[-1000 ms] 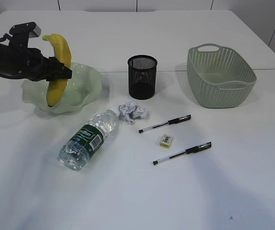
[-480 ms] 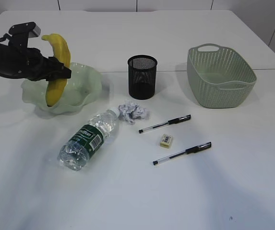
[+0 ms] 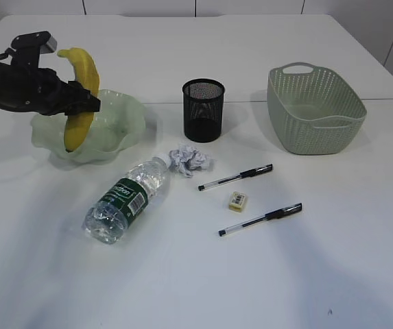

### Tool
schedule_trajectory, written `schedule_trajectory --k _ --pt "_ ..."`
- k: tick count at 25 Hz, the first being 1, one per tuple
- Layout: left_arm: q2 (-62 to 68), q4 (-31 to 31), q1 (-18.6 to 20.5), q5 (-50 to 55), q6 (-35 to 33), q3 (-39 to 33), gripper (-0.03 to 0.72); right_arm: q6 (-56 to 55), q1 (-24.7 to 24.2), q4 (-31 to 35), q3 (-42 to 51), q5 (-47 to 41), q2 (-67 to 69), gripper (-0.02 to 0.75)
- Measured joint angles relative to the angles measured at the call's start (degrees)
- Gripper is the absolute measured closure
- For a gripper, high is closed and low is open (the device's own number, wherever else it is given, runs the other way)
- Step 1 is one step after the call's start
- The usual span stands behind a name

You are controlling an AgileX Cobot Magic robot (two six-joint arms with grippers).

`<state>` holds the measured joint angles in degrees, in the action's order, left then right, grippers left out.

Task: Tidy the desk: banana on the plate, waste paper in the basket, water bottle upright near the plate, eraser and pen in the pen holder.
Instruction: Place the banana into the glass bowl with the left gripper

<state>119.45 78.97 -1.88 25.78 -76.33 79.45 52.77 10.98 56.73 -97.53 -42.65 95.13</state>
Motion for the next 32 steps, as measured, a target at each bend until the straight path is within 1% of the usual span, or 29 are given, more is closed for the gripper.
schedule_trajectory --k 7,13,19,25,32 --pt "0.0 0.1 0.0 -0.58 0.0 0.0 0.352 0.0 0.0 0.0 0.0 0.04 0.0 0.166" --pt "0.0 0.35 0.0 -0.85 -0.02 0.0 0.346 -0.5 0.0 0.0 0.0 -0.4 0.0 0.166" --pt "0.0 1.65 0.0 0.0 -0.02 0.0 0.345 -4.86 0.0 -1.86 -0.16 -5.06 1.06 0.166" --pt "-3.44 2.44 0.0 0.41 -0.53 0.0 0.346 -9.41 0.0 -3.59 -0.19 -11.68 7.53 0.166" --pt "-9.6 2.54 0.0 1.7 -1.11 0.0 0.346 -10.18 0.0 -3.95 -0.19 -13.75 12.49 0.166"
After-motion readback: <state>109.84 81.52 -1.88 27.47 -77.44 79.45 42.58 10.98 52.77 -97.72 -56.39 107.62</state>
